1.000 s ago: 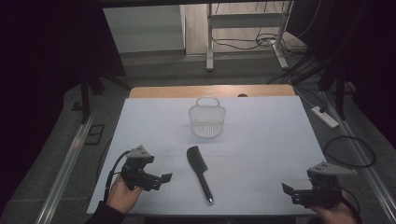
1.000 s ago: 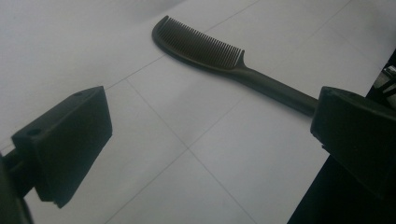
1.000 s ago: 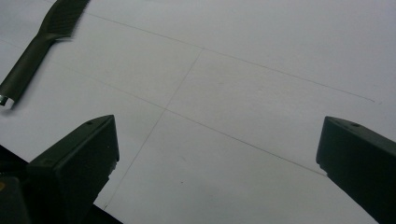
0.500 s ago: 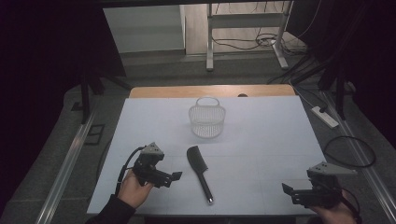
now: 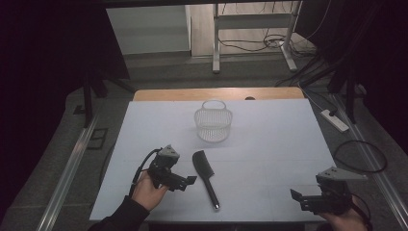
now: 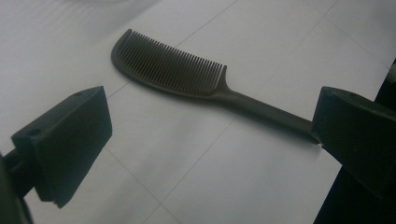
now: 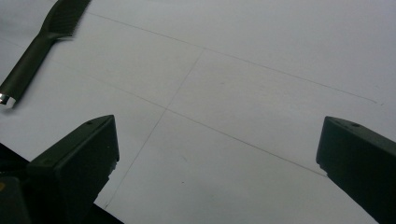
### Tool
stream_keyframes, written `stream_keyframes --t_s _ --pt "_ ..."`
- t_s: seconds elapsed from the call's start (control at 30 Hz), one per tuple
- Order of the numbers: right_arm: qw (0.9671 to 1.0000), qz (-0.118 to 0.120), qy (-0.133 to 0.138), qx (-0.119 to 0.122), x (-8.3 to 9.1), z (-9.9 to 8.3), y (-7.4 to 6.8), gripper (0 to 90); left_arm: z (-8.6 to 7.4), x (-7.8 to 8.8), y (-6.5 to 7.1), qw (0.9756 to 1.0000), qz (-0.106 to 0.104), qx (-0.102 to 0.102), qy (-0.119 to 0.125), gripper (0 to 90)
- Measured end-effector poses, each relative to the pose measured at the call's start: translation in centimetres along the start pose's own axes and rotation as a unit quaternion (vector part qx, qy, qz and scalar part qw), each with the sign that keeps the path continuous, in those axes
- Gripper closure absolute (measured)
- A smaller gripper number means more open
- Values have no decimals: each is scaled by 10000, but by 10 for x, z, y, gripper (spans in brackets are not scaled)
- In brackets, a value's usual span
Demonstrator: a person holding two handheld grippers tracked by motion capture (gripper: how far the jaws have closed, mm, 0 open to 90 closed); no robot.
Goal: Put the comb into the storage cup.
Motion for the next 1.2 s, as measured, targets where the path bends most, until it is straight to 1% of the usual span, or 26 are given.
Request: stream_keyframes --t_s 0.07,0.3,0.47,0.73,0.93,1.07,1.13,1.2 --pt "10000 1 -5 3 0 0 0 0 3 -5 2 10000 0 -45 -60 0" --pt "10000 12 -4 14 0 0 0 0 9 -13 5 9999 -4 -111 -127 0" --pt "10000 28 -6 22 -1 1 0 0 13 -20 8 9998 -25 -109 -141 0" --pt "10000 40 -12 32 -1 1 -1 0 20 -31 13 9995 -54 -175 -258 0" --pt "10000 43 -16 37 -1 1 -1 0 25 -39 18 9990 -84 -261 -356 0" --pt "10000 49 -24 44 -1 1 -1 0 29 -45 22 9983 -186 -367 -407 0" --pt "10000 52 -29 48 -1 1 -1 0 31 -48 23 9979 -198 -433 -442 0" --pt "10000 53 -32 48 -2 1 -1 0 32 -51 25 9977 -197 -450 -467 0"
Point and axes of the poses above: each handheld gripper's, and its own axes: x roughly backward along the jaws, z roughly out of its top, y roughly to its right, the point moved 4 cm from there along -x, roughly forward along the jaws, and after that the axes turned 9 degrees about -z, right-handed, at the moved point
